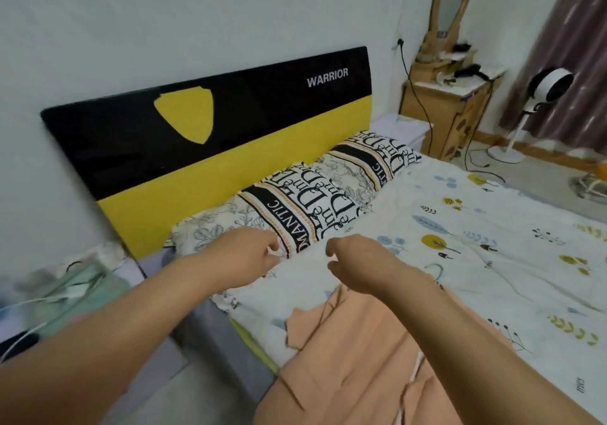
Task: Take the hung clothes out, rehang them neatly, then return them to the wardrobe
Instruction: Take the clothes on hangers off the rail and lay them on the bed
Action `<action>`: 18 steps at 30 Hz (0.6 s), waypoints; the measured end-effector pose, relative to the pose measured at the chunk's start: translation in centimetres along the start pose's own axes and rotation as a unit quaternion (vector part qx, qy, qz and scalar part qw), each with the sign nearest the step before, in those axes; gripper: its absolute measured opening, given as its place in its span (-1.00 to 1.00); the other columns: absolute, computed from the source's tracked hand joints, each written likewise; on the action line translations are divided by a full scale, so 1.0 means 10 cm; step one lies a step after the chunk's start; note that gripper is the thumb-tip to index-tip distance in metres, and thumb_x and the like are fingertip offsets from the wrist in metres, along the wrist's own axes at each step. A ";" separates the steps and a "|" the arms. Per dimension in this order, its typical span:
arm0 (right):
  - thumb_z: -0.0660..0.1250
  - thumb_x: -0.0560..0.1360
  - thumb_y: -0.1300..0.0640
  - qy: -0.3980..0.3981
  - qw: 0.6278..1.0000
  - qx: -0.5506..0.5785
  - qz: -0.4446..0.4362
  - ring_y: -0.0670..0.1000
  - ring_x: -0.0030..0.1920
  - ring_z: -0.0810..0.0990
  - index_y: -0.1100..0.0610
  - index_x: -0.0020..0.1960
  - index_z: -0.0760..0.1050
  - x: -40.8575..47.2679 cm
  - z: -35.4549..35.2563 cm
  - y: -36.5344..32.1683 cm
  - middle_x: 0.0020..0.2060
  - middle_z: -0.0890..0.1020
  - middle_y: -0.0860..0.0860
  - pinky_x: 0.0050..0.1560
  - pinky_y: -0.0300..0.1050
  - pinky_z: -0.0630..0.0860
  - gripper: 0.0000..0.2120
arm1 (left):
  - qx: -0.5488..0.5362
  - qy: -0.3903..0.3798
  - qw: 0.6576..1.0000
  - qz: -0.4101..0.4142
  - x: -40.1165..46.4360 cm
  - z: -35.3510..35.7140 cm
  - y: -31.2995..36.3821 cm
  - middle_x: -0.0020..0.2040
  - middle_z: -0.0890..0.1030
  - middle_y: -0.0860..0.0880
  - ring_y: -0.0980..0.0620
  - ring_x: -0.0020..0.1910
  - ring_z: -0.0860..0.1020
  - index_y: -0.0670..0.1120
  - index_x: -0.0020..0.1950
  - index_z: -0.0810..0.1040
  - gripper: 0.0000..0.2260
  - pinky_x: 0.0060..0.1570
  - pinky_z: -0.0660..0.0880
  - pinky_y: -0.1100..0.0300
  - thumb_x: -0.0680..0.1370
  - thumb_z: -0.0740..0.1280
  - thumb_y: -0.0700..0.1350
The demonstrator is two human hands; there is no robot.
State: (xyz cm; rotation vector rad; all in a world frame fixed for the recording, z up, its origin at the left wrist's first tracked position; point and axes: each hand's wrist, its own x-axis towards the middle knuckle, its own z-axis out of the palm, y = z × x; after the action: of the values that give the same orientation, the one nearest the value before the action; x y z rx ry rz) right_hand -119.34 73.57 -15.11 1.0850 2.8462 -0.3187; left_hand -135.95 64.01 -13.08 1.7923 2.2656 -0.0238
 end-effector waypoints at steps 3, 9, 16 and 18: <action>0.14 0.58 0.15 0.003 0.998 -0.012 -0.064 0.16 0.09 0.52 0.19 0.22 0.42 -0.03 -0.18 -0.57 0.12 0.55 0.14 0.05 0.01 0.51 -0.74 | -0.006 0.007 0.998 -0.055 -0.57 -0.18 -0.37 0.16 0.55 0.02 0.03 0.09 0.50 0.00 0.28 0.43 -0.70 -0.02 0.41 0.20 0.58 0.20 0.04; 0.13 0.60 0.09 -0.036 0.978 -0.061 -0.198 0.14 0.17 0.49 0.15 0.32 0.36 -0.04 -0.41 -1.62 0.22 0.50 0.13 -0.07 -0.12 0.35 -0.68 | -0.012 0.028 0.980 -0.195 -1.61 -0.41 -0.95 0.21 0.54 0.01 0.00 0.16 0.49 0.00 0.27 0.44 -0.70 0.10 0.40 0.18 0.57 0.20 0.05; 0.17 0.57 0.09 -0.047 0.924 -0.086 -0.369 0.14 0.22 0.46 0.11 0.34 0.34 -0.21 -0.48 -2.63 0.26 0.48 0.11 0.08 -0.07 0.42 -0.65 | -0.070 0.069 0.922 -0.375 -2.79 -0.37 -1.17 0.16 0.55 0.03 0.05 0.02 0.50 0.01 0.27 0.45 -0.69 0.02 0.38 0.25 0.56 0.22 0.07; 0.17 0.57 0.07 -0.057 0.903 -0.093 -0.415 0.14 0.24 0.45 0.09 0.35 0.33 -0.31 -0.44 -2.89 0.29 0.46 0.11 0.09 -0.07 0.41 -0.64 | -0.077 0.080 0.899 -0.423 -3.14 -0.29 -1.16 0.16 0.56 0.04 0.04 0.05 0.51 0.01 0.25 0.46 -0.70 0.06 0.41 0.22 0.56 0.21 0.06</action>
State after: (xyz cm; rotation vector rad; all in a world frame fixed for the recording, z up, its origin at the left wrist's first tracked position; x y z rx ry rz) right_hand -136.23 51.51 -5.63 -0.2246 2.9728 -0.1315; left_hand -140.97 31.69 -5.42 0.6389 2.8782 0.1451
